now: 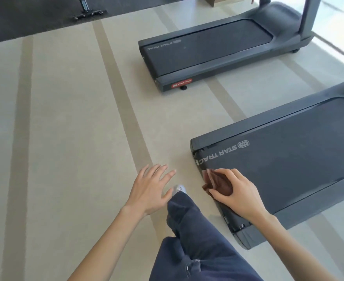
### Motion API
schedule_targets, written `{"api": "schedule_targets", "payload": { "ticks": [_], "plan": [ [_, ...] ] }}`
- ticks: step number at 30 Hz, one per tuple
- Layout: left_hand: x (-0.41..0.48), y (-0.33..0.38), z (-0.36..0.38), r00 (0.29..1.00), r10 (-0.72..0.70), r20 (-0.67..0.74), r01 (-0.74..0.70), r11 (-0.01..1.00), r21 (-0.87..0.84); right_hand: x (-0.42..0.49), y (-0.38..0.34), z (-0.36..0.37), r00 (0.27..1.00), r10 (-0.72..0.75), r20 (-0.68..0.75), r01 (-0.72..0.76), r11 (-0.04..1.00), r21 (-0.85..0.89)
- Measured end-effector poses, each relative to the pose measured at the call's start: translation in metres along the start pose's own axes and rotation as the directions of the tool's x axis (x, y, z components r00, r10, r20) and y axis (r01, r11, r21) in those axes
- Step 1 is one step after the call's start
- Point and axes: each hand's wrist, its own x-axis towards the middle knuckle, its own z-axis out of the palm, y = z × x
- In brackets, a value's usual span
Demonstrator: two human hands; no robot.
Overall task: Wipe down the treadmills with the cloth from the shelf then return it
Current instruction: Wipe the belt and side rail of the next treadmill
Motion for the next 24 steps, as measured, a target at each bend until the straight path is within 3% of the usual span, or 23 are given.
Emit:
{"api": "schedule_targets", "payload": {
  "ticks": [5,14,24],
  "plan": [
    [0.066,-0.032,-0.003,0.99,0.115,0.077,-0.117,0.993,0.021,0.047,0.007,0.002,0.996,0.091,-0.008,-0.091,0.996,0.007],
    [0.23,-0.078,-0.037,0.931,0.35,0.107,-0.358,0.931,0.075,0.158,0.017,-0.029,0.948,0.281,-0.149,-0.27,0.959,0.089],
    [0.369,-0.083,-0.053,0.806,0.589,0.065,-0.592,0.803,0.064,0.23,0.017,-0.056,0.845,0.422,-0.33,-0.389,0.907,0.163]
  ]
}}
